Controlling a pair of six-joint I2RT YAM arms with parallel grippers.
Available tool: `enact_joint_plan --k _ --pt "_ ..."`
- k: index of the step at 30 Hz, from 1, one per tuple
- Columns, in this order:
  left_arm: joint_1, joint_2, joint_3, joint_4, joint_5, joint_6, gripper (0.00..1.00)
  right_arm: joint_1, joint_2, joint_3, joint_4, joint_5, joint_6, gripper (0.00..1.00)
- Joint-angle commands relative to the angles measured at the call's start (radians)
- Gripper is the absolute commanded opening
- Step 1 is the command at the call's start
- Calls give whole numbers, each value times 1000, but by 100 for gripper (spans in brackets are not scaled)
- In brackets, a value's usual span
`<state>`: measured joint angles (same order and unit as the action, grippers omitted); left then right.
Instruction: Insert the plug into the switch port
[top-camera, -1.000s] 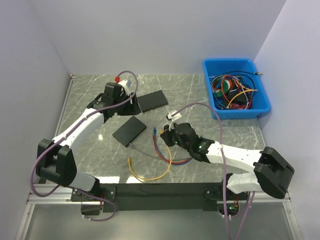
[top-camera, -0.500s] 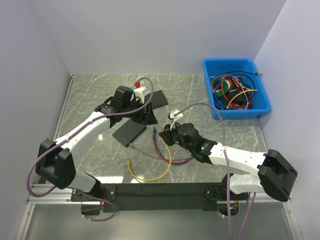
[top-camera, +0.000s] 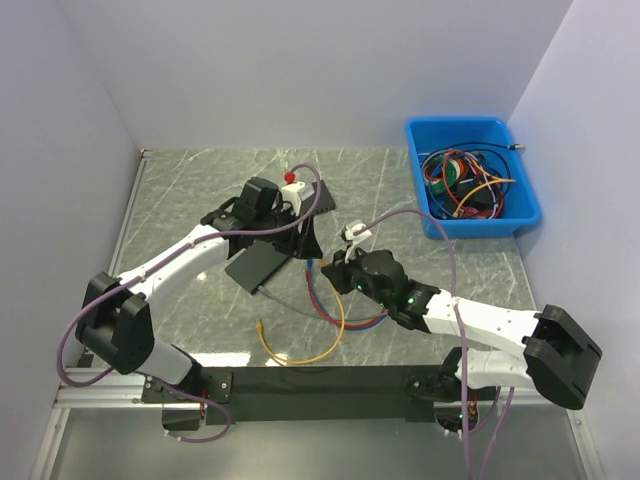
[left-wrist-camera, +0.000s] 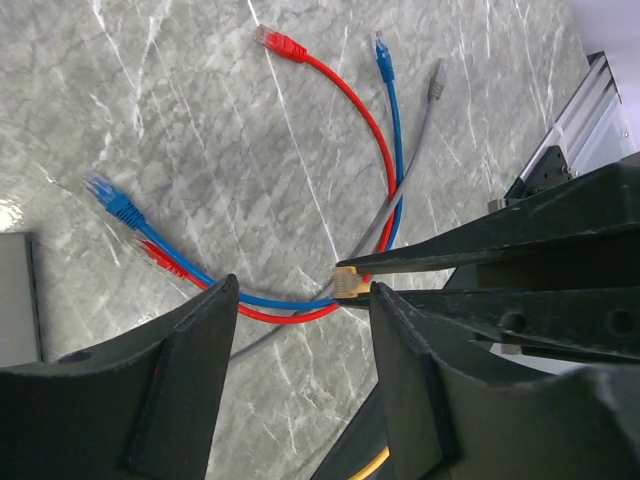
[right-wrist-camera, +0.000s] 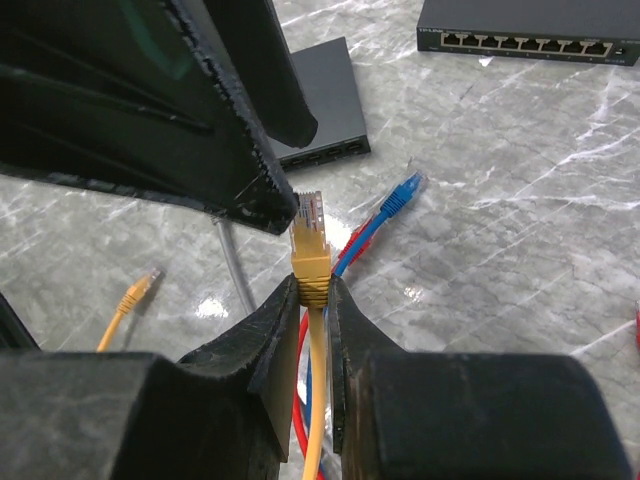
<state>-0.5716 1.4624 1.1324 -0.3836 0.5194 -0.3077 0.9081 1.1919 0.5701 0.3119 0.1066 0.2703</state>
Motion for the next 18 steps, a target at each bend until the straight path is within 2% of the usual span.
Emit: enact_joint_plan --k 1,7,15,18 --pt "-7 3 7 11 25 24 60 -2 -60 -25 81 -8 3 0" --pt "-13 -2 3 23 45 16 54 -2 -100 -56 115 -41 4 0" --pt "-19 3 -2 41 90 4 53 -3 -121 -73 135 -68 7 0" --pt "-20 7 -2 43 96 -1 48 -2 -129 -79 141 -70 9 0"
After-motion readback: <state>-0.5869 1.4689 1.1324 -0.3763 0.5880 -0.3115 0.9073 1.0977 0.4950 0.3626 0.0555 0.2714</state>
